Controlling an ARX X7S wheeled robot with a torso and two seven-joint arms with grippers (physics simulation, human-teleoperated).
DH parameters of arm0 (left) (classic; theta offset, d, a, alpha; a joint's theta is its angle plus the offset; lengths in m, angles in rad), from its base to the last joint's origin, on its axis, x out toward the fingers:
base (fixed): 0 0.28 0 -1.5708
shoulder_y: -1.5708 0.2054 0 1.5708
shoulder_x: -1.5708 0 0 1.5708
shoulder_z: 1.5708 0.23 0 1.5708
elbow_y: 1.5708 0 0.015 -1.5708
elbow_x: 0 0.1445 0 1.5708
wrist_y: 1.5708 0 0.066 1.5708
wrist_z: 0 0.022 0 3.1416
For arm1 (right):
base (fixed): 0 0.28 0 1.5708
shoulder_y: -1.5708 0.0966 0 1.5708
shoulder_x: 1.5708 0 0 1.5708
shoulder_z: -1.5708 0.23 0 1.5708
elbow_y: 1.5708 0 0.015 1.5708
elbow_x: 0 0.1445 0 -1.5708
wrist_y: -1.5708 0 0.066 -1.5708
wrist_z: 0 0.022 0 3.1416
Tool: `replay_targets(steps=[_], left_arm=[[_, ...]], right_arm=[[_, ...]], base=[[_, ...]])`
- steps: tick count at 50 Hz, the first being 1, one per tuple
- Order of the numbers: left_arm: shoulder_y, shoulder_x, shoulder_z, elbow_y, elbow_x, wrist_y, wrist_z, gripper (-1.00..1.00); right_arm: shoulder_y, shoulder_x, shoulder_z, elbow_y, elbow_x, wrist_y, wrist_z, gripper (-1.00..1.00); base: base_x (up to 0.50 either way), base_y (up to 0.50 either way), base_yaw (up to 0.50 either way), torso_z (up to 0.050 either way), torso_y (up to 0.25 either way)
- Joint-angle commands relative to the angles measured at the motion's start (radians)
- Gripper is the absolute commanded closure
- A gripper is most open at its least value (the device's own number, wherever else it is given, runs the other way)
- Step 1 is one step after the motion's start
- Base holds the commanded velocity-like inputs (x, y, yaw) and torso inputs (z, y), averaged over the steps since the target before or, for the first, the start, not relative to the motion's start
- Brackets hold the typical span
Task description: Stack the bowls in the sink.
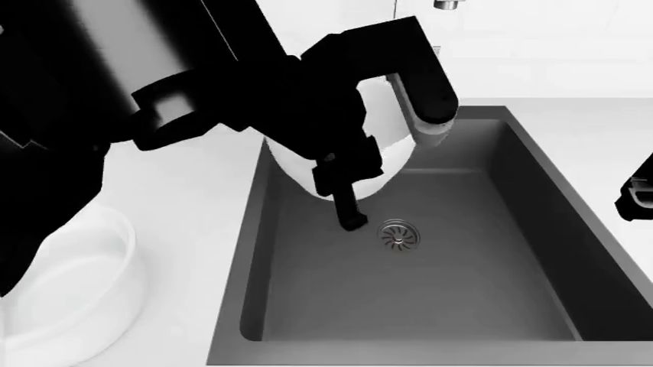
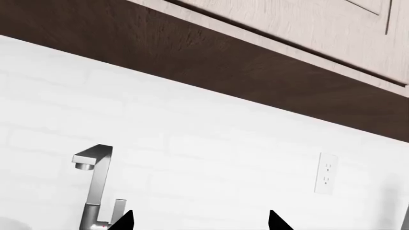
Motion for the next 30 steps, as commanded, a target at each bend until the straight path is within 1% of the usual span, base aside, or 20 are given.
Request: replay_targets(steps=[1,9,12,16,30], left_arm=[[0.029,0.026,0.014,0.039,-0.004,0.034,0.004,1.00],[0.063,0.063,0.067,-0.035,0.037,0.108,0.036,1.00],[0.069,0.084,0.087,-0.079,0.057,0.137,0.050,1.00],[0.077,0.103,0.100,-0.107,0.066,0.159,0.060,1.00],[0.122,0.154,0.155,-0.206,0.103,0.244,0.103,1.00]], right_arm=[[-0.016,-0.001,0.016,-0.001,-0.002,0.003,-0.003,-1.00],[-0.041,-0.007,0.033,-0.002,-0.009,0.011,-0.006,-1.00],[-0.074,-0.012,0.061,-0.006,-0.013,0.017,-0.009,-1.00],[-0.102,-0.012,0.095,-0.008,-0.009,0.023,-0.013,-1.00],[-0.133,-0.017,0.137,-0.006,-0.006,0.039,-0.021,-1.00]], base=[[0.00,0.00,0.00,0.000,0.000],[0.00,0.00,0.00,0.000,0.000],[0.00,0.00,0.00,0.000,0.000],[0.00,0.00,0.00,0.000,0.000],[0.00,0.00,0.00,0.000,0.001]])
